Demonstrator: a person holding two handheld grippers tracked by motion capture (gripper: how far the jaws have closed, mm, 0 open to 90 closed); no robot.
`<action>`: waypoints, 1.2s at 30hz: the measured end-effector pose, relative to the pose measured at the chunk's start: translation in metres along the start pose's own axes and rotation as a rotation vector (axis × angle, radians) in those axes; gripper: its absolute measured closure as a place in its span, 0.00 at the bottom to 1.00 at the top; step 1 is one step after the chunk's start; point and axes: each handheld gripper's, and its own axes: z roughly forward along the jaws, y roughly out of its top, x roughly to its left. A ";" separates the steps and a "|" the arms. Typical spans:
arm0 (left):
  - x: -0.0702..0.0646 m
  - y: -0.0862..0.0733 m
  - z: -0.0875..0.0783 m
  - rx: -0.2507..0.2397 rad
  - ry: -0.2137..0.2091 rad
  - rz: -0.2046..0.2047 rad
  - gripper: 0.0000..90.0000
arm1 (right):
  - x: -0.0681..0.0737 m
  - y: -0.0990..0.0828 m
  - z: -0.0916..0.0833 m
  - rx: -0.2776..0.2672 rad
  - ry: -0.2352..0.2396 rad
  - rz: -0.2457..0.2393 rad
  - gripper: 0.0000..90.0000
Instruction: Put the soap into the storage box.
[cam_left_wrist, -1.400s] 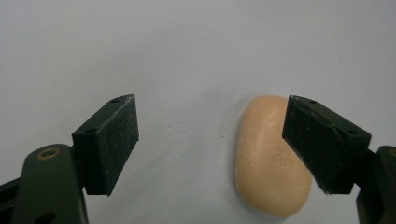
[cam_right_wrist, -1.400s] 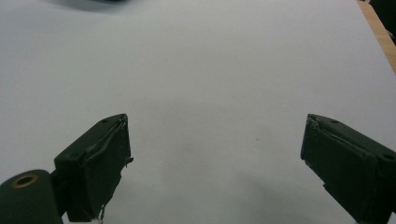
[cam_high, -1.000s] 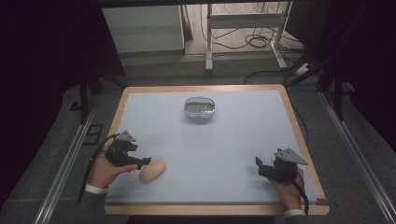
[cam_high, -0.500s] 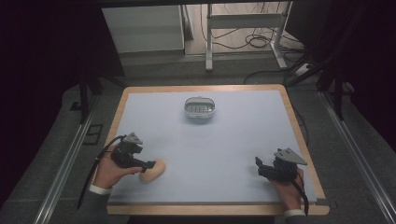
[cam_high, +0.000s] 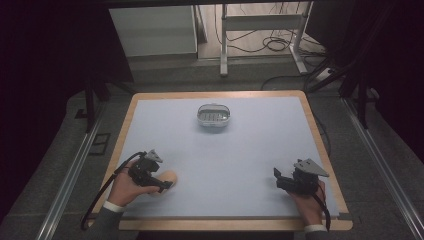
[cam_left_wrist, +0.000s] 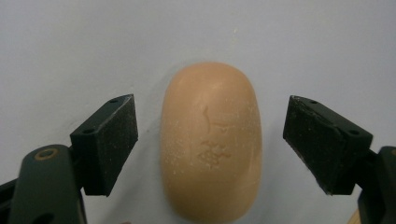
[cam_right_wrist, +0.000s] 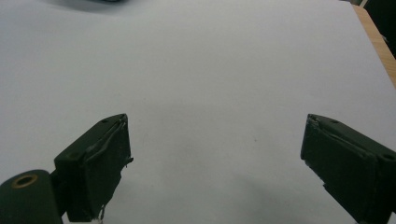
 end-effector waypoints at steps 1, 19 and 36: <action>0.000 0.000 0.000 0.000 0.000 0.000 0.20 | 0.000 0.000 0.000 0.000 0.000 0.001 0.09; -0.004 -0.004 0.018 0.073 0.026 -0.005 0.26 | -0.001 0.000 0.000 0.001 0.000 0.008 0.09; -0.004 -0.005 0.018 0.074 0.036 -0.004 0.36 | 0.000 0.000 0.001 0.008 -0.012 0.006 0.09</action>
